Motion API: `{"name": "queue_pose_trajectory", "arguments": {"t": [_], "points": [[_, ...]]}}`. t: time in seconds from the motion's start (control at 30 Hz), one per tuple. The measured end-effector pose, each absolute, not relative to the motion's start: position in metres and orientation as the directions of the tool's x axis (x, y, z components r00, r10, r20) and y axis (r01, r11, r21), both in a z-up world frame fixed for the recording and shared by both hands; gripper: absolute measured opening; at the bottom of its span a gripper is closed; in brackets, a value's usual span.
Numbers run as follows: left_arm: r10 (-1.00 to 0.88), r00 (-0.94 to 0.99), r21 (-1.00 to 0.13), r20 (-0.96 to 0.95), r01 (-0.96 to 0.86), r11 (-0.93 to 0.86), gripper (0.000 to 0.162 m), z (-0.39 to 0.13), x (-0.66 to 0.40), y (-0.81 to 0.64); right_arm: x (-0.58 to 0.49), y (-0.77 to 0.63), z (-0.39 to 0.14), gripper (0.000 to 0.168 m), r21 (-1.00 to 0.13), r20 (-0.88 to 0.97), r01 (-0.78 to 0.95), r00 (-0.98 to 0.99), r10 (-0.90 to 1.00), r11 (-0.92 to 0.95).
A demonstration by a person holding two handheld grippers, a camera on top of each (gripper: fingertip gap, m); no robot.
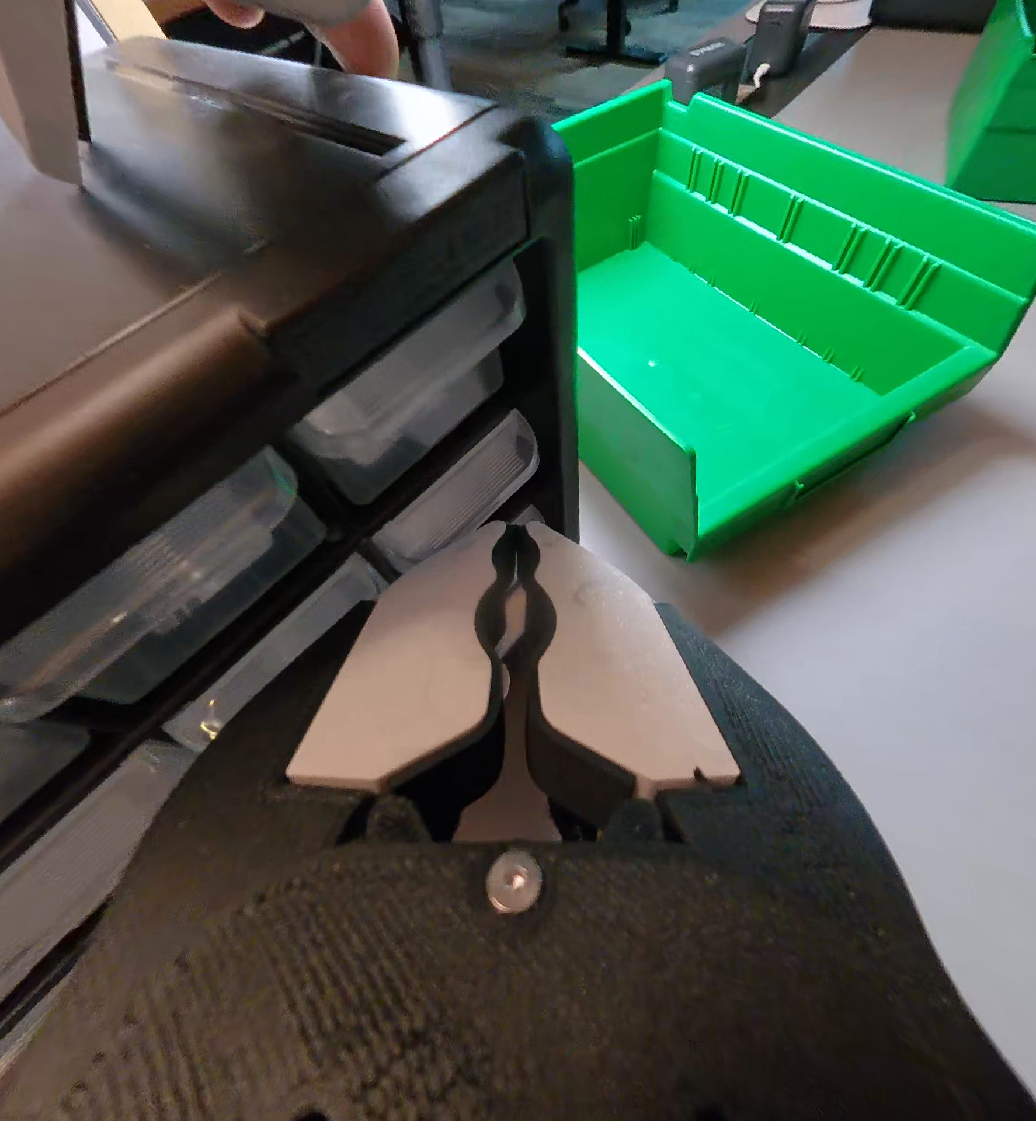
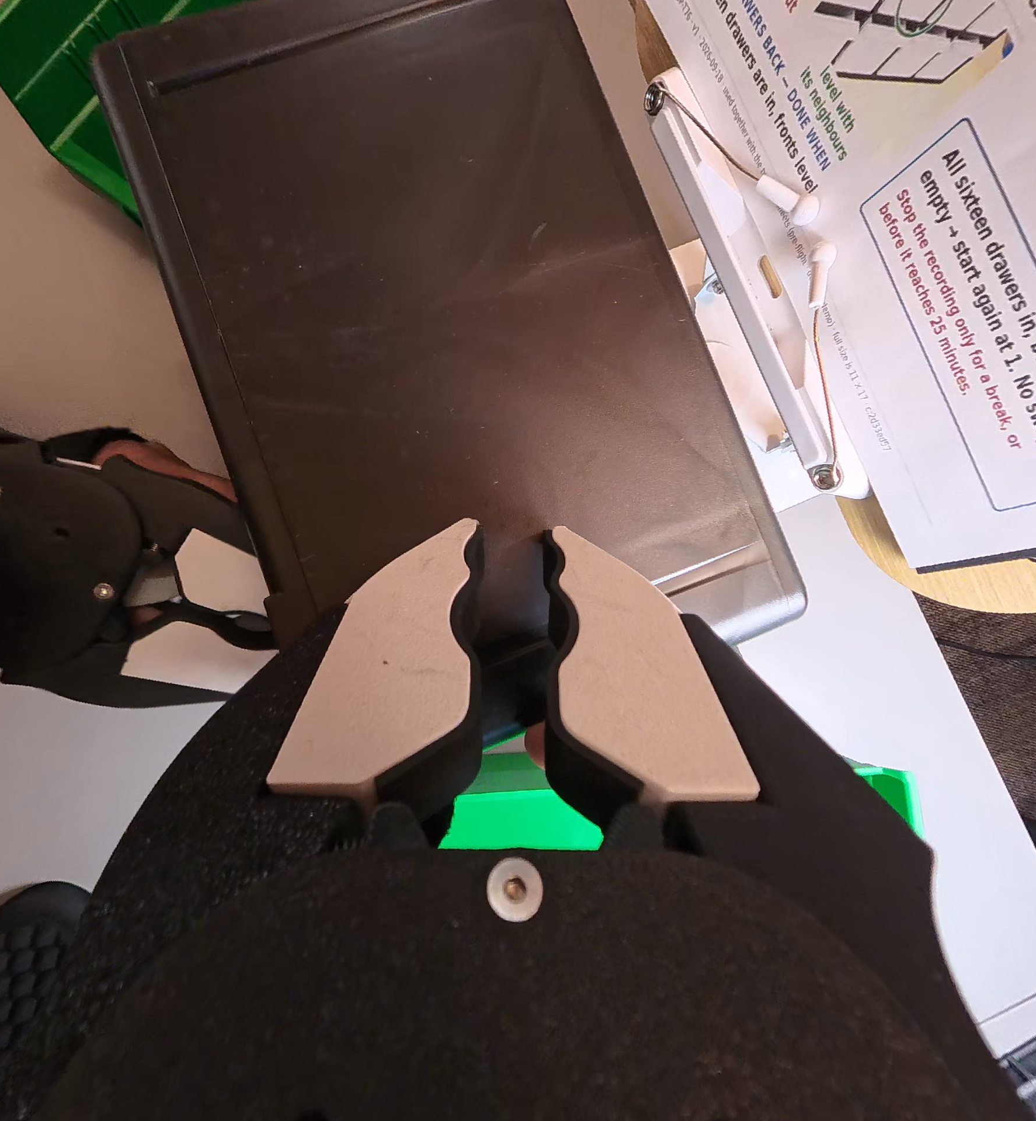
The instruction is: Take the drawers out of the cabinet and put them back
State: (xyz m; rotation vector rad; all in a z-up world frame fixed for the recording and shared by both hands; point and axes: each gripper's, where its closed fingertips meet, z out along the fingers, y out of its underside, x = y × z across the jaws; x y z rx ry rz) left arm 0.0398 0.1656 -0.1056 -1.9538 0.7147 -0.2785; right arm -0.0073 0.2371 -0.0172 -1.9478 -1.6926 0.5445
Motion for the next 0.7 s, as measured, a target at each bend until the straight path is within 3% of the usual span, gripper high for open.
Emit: {"name": "queue_pose_trajectory", "arguments": {"t": [0.3,0.53,0.7], "points": [[-0.575,0.806,-0.89,-0.14,-0.357,-0.285,0.0,-0.104,0.034,0.161,-0.007,0.237,-0.017,0.018,-0.606,0.024,0.788,0.151,0.988,-0.106],[-0.458,0.836,-0.905,-0.302,-0.403,-0.137,0.001,-0.053,-0.049,0.126,-0.007,0.237,-0.017,0.018,-0.619,0.029,0.779,0.148,0.989,-0.099],[-0.416,0.871,-0.888,-0.26,-0.386,-0.252,0.024,-0.049,-0.138,0.108,-0.006,0.236,-0.017,0.018,-0.62,0.05,0.779,0.153,0.987,-0.09]]}}
